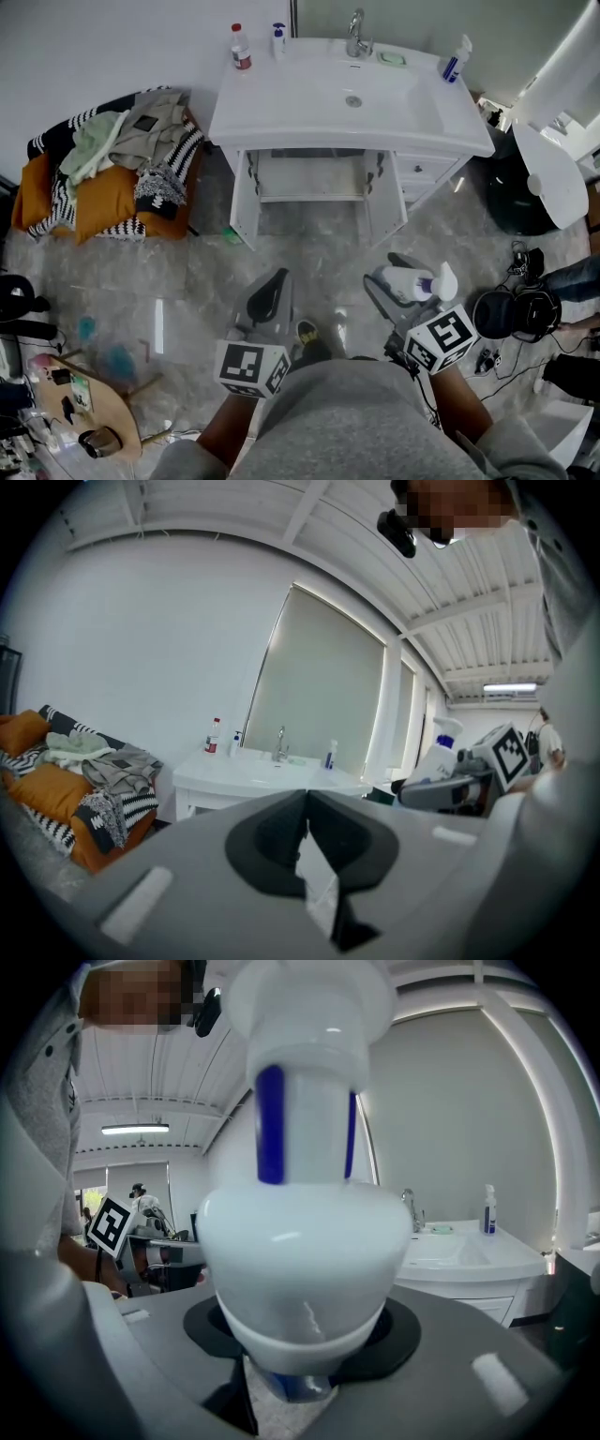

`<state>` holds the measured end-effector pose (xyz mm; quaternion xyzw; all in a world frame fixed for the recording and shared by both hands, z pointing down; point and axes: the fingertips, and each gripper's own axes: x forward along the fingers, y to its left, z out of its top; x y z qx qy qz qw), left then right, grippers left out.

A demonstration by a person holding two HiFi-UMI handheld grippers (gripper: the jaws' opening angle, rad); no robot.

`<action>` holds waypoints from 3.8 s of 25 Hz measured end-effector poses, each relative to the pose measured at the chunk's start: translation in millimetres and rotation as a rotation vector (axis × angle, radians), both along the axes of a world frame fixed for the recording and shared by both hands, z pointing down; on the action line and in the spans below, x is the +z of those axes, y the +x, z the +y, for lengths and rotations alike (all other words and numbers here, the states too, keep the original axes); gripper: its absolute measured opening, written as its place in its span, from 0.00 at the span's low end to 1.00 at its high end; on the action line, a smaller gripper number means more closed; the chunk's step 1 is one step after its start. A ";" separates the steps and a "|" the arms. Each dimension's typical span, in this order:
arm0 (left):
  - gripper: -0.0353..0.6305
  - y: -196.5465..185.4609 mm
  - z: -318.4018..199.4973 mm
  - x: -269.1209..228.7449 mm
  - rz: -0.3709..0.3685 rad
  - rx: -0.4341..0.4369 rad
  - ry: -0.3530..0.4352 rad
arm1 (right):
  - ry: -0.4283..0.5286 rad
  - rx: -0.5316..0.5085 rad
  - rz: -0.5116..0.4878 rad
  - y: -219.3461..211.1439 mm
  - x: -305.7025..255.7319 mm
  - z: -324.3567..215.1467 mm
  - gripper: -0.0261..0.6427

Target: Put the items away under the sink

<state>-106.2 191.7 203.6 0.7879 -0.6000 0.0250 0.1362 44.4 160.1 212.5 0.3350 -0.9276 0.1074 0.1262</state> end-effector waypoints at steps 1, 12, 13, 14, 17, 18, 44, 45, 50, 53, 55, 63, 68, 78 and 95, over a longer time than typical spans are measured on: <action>0.07 -2.9 -2.0 -1.1 0.006 -0.001 0.003 | -0.001 0.000 0.001 -3.8 0.1 -1.2 0.40; 0.07 -19.5 -13.1 -5.0 0.016 0.002 0.015 | 0.015 0.005 0.003 -24.0 -6.0 -14.1 0.40; 0.07 -19.9 -12.1 -4.8 0.019 0.002 0.016 | 0.012 0.010 -0.005 -24.1 -7.8 -13.8 0.40; 0.07 -20.2 -11.1 -4.7 0.021 0.002 0.017 | 0.010 0.013 -0.012 -24.2 -9.4 -13.1 0.40; 0.07 -19.6 -8.3 -4.0 0.030 0.001 0.019 | 0.017 0.009 -0.008 -25.0 -10.5 -9.3 0.40; 0.07 -18.9 -7.7 -3.6 0.033 0.000 0.019 | 0.019 0.007 -0.004 -24.8 -10.1 -8.6 0.40; 0.07 -28.3 -63.4 0.2 0.005 -0.045 -0.009 | 0.019 -0.011 0.013 -29.1 2.8 -82.5 0.40; 0.07 -28.7 -68.0 1.1 0.005 -0.044 -0.013 | 0.016 -0.012 0.012 -29.7 4.0 -87.1 0.40; 0.07 -31.3 -93.7 4.0 -0.001 -0.046 -0.026 | -0.001 -0.023 0.013 -34.0 8.6 -114.6 0.40; 0.07 -34.8 -108.3 7.4 -0.003 -0.051 -0.038 | -0.011 -0.027 0.013 -37.3 12.2 -129.8 0.40; 0.07 -37.5 -118.0 9.2 -0.003 -0.059 -0.046 | -0.015 -0.030 0.021 -39.6 14.4 -140.1 0.40; 0.07 -38.7 -157.1 11.2 0.003 -0.065 -0.063 | -0.040 -0.059 0.028 -47.8 25.9 -178.2 0.40; 0.07 -42.8 -177.1 13.2 -0.001 -0.081 -0.074 | -0.050 -0.074 0.027 -52.0 29.8 -199.2 0.40; 0.07 -40.4 -213.7 13.1 -0.004 -0.101 -0.084 | -0.061 -0.105 0.024 -54.7 33.2 -233.1 0.40; 0.07 -37.9 -252.0 7.3 -0.030 -0.139 -0.078 | -0.079 -0.153 0.015 -58.2 40.4 -268.6 0.40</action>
